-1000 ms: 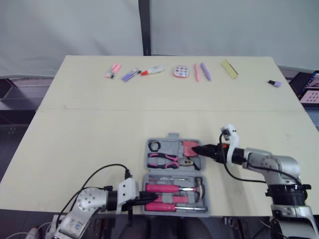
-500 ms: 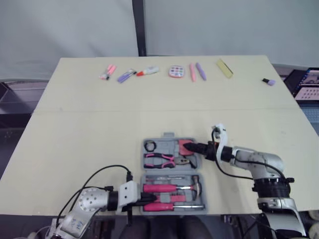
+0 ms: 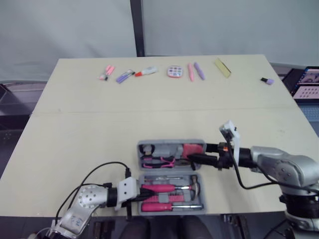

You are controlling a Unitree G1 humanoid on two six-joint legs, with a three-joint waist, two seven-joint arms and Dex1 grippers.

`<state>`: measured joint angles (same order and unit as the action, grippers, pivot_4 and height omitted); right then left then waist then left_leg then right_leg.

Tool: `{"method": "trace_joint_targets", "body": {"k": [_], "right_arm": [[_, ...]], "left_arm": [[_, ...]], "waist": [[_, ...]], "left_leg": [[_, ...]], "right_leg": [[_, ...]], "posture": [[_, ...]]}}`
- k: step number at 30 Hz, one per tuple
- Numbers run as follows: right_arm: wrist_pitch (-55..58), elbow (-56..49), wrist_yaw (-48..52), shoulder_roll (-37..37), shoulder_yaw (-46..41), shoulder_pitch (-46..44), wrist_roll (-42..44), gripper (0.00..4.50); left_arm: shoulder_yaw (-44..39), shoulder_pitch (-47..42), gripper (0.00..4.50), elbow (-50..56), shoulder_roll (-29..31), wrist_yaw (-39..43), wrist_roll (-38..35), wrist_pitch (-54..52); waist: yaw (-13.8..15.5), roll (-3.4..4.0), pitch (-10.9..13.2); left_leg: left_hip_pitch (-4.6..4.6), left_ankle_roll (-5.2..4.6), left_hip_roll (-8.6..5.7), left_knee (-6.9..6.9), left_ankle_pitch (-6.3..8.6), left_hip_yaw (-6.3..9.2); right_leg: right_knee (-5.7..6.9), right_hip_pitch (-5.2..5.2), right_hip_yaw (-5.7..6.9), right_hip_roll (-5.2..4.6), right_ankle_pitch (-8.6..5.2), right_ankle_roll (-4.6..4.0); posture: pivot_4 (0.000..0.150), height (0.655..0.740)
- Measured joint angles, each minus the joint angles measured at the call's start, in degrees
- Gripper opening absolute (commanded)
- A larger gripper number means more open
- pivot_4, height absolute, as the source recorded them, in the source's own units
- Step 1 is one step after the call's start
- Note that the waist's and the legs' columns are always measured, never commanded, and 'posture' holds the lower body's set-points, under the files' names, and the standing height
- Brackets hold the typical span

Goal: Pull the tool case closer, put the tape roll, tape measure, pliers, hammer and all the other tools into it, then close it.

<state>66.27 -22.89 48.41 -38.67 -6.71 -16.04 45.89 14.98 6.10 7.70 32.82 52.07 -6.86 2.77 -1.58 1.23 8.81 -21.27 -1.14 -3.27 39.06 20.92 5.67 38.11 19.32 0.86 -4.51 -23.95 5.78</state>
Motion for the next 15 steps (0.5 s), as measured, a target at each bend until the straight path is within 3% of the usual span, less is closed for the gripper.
{"method": "trace_joint_targets", "body": {"k": [4,7,9,12,15], "right_arm": [[-0.4,-10.0,1.5,-6.5,-0.5,6.3,1.9,4.47],[-1.7,-17.4,5.1,-14.9,-5.7,15.8,2.7,4.47],[-4.5,-21.9,9.2,-19.8,-10.8,25.5,1.8,4.47],[-10.3,-25.0,14.4,-21.2,-16.3,36.2,-1.5,4.47],[-16.4,-24.6,17.2,-20.4,-22.0,42.0,-4.8,4.47]], "left_arm": [[-7.8,8.8,0.0,12.7,5.1,-1.5,-6.0,-10.2],[-28.4,26.4,0.0,28.3,13.5,2.3,-21.3,-23.5],[-43.1,38.8,0.0,32.3,15.5,8.2,-27.2,-28.0],[-53.3,44.4,0.0,29.2,15.2,14.2,-28.3,-28.4],[-54.9,39.7,0.0,21.5,15.3,14.4,-27.5,-27.6]], "waist": [[0.1,-0.16,0.1],[0.3,-0.39,0.2],[1.0,-0.35,0.2],[2.6,-0.16,0.3],[3.5,-0.18,0.3]], "left_leg": [[-0.18,-0.03,0.04,-0.06,0.02,0.01],[-0.23,-0.11,0.06,-0.01,0.08,0.04],[-0.2,-0.14,0.04,0.0,0.09,0.0],[0.11,-0.27,0.05,0.04,-0.02,-0.06],[0.41,-0.31,0.0,0.03,0.02,0.09]], "right_leg": [[-0.25,0.05,-0.11,0.01,0.0,-0.01],[-0.4,0.02,-0.15,-0.01,-0.01,-0.02],[-1.07,-0.4,-0.03,-0.02,-0.01,-0.02],[-2.58,-1.39,0.29,-0.04,0.01,0.03],[-2.77,-1.85,0.22,-0.06,0.01,0.03]], "posture": [[0.15,0.7134],[0.15,0.7134],[0.15,0.7134],[0.15,0.7134],[0.15,0.7134]]}}
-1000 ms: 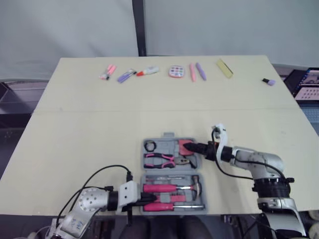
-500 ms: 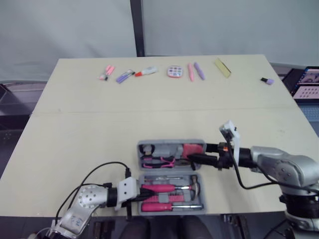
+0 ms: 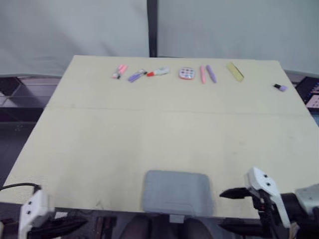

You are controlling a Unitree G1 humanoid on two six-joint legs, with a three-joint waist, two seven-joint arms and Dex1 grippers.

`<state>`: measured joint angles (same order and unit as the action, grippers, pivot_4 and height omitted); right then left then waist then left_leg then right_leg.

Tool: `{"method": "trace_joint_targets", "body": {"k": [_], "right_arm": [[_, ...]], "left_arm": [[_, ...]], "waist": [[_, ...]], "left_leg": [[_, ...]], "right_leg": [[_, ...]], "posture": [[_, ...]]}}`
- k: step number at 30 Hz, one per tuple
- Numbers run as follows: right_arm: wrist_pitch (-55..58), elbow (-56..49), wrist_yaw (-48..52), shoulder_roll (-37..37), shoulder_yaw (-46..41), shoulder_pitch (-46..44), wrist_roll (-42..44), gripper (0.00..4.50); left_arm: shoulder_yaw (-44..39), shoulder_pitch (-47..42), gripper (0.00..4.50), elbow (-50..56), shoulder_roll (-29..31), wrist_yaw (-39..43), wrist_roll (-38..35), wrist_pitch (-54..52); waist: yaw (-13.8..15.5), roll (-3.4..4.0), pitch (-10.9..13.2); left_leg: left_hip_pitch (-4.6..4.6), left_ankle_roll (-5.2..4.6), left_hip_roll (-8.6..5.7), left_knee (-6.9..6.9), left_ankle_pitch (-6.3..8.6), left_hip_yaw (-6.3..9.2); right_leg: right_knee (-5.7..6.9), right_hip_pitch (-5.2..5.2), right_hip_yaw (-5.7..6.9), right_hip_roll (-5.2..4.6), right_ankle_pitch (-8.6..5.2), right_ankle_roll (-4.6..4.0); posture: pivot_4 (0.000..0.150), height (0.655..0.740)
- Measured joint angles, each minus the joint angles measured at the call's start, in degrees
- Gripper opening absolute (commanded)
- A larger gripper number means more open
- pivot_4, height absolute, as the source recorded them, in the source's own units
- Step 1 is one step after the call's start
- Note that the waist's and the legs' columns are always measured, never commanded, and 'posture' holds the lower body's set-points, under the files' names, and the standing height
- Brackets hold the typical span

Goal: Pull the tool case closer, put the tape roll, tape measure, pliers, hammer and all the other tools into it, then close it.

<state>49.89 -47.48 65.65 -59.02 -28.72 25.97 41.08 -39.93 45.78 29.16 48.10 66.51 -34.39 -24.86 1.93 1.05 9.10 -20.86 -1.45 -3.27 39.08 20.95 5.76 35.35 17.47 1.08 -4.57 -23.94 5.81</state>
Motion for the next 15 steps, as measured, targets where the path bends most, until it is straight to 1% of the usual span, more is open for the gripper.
{"method": "trace_joint_targets", "body": {"k": [4,8,11,15], "right_arm": [[-11.4,3.5,0.8,4.5,-2.6,5.2,-7.5,4.47],[-17.6,6.1,-0.4,8.5,-1.2,7.2,-11.8,4.47],[-21.2,7.9,-1.7,10.5,0.0,7.3,-14.4,4.47],[-24.6,10.2,-3.3,11.6,2.1,7.1,-17.8,4.47]], "left_arm": [[7.3,-15.6,0.0,-6.7,-0.4,-3.4,2.3,2.4],[15.7,-24.0,0.0,-9.3,-3.5,-7.2,6.5,5.6],[19.2,-26.6,0.0,-9.8,-5.9,-8.6,8.2,8.0],[22.5,-28.1,0.0,-9.9,-8.3,-11.6,11.1,10.1]], "waist": [[0.3,-0.18,-0.1],[-0.9,-0.19,-0.1],[-1.9,-0.2,-0.1],[-1.9,-0.17,-0.1]], "left_leg": [[0.0,0.0,-0.06,-0.08,0.07,0.11],[0.07,-0.07,-0.07,-0.1,0.14,-0.05],[0.14,-0.06,-0.04,-0.05,0.12,-0.11],[0.27,-0.04,-0.02,-0.07,0.12,-0.1]], "right_leg": [[0.33,0.08,-0.06,0.02,0.02,0.03],[0.58,0.16,-0.03,0.04,0.04,0.05],[0.61,0.12,-0.01,0.04,0.04,0.06],[0.63,0.06,-0.07,0.04,0.03,0.06]], "posture": [[0.15,0.7134],[0.15,0.7134],[0.15,0.7134],[0.15,0.7134]]}}
